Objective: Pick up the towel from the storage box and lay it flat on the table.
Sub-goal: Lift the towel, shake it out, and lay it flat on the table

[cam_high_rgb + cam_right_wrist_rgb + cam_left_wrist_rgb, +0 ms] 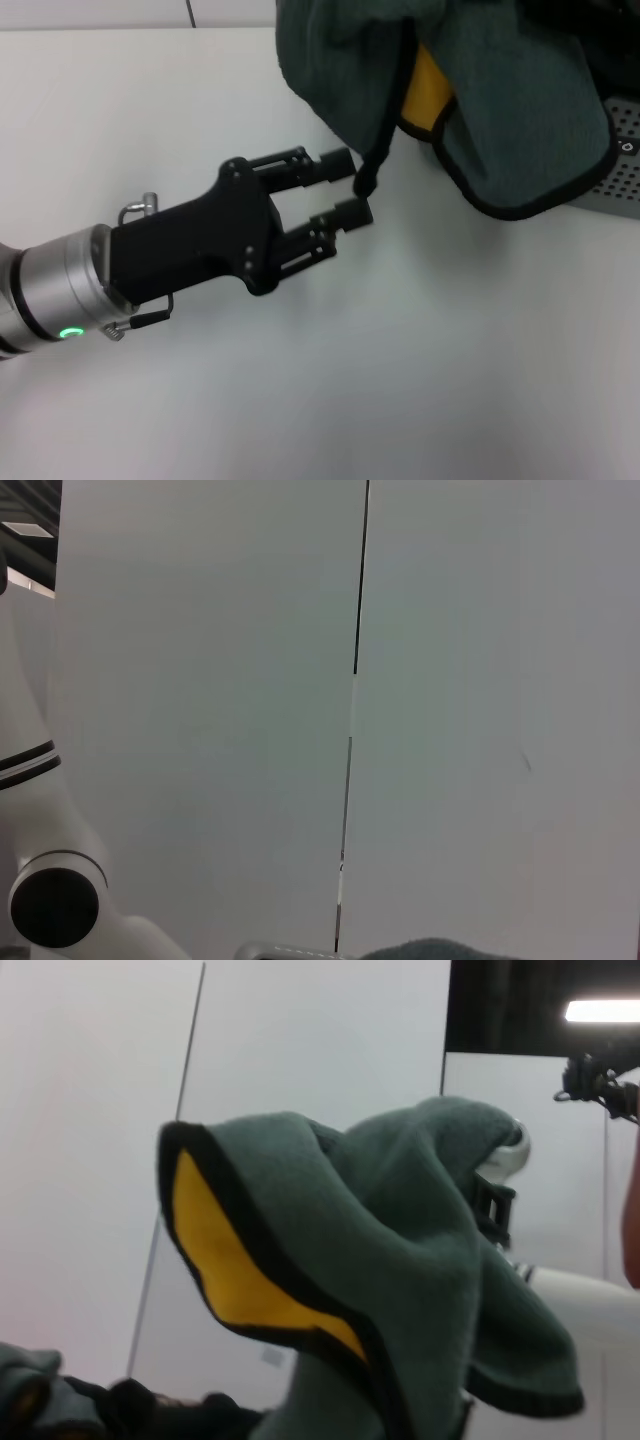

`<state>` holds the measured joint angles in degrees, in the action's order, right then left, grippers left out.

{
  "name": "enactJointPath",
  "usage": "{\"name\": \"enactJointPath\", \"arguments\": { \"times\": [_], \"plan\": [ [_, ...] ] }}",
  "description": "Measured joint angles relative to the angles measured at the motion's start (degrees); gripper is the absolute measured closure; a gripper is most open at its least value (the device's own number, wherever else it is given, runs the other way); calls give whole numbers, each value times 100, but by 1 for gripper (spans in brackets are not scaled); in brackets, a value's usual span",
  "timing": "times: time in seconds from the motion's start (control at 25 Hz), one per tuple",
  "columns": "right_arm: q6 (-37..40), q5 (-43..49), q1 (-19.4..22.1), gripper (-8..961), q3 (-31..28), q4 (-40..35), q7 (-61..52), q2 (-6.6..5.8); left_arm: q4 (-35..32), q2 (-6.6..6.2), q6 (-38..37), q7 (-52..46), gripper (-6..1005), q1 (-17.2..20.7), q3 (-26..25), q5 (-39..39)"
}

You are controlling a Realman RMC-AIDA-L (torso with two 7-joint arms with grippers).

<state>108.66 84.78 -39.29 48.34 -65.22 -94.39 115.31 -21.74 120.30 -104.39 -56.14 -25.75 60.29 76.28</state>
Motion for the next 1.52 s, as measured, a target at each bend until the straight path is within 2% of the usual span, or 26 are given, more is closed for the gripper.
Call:
{"name": "enactJointPath", "arguments": {
  "times": [0.4, 0.84, 1.52],
  "plan": [
    [-22, -1, -9, 811, -22, -6, 0, 0, 157, -40, 230, -371, 535, 110, -23, -588],
    [-239, -3, -97, 798, -11, -8, 75, 0, 146, -31, 258, -366, 565, 11, 40, -160],
    [-356, -18, -131, 779, 249, 127, 184, 18, 199, -7, 299, -329, 662, -112, 44, -184]
  ]
}}
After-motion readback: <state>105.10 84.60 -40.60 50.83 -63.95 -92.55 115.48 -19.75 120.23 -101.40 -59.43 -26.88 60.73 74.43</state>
